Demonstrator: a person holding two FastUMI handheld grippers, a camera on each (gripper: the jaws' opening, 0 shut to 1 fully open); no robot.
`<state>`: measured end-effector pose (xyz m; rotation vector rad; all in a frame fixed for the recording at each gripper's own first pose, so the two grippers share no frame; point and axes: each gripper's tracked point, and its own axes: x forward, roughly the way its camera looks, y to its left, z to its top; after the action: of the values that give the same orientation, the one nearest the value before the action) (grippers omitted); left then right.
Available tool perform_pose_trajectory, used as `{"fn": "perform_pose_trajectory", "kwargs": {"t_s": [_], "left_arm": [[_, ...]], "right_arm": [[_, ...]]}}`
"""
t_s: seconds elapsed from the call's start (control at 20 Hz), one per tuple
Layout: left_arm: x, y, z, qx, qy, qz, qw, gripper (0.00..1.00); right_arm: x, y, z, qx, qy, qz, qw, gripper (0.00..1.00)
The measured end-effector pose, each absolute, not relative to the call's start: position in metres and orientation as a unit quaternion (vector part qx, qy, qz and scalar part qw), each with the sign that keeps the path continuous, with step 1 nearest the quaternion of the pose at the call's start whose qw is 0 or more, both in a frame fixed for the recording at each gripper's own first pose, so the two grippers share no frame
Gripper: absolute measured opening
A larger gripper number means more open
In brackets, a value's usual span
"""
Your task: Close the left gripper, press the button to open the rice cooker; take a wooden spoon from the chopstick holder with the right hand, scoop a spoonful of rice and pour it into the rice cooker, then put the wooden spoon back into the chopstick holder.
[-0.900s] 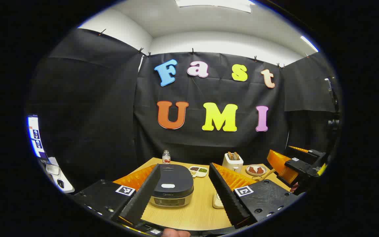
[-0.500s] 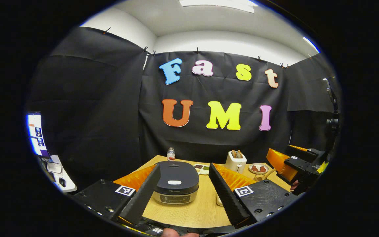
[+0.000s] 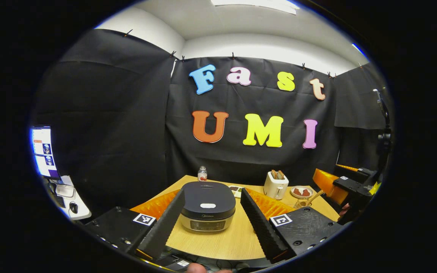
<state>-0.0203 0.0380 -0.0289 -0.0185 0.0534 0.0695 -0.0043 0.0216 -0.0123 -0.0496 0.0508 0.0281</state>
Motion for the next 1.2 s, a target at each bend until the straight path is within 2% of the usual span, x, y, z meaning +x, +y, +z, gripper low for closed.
{"fn": "perform_pose_trajectory", "kwargs": {"t_s": [0.8,1.2], "left_arm": [[0.008,0.007,-0.038,-0.012,0.060,-0.009,0.998,0.95],[0.048,0.000,-0.048,-0.002,0.121,-0.001,0.993,0.94]], "right_arm": [[-0.002,-0.036,-0.010,-0.032,0.031,-0.032,0.999,1.00],[0.038,-0.071,-0.014,-0.022,0.032,-0.043,0.998,1.00]]}}
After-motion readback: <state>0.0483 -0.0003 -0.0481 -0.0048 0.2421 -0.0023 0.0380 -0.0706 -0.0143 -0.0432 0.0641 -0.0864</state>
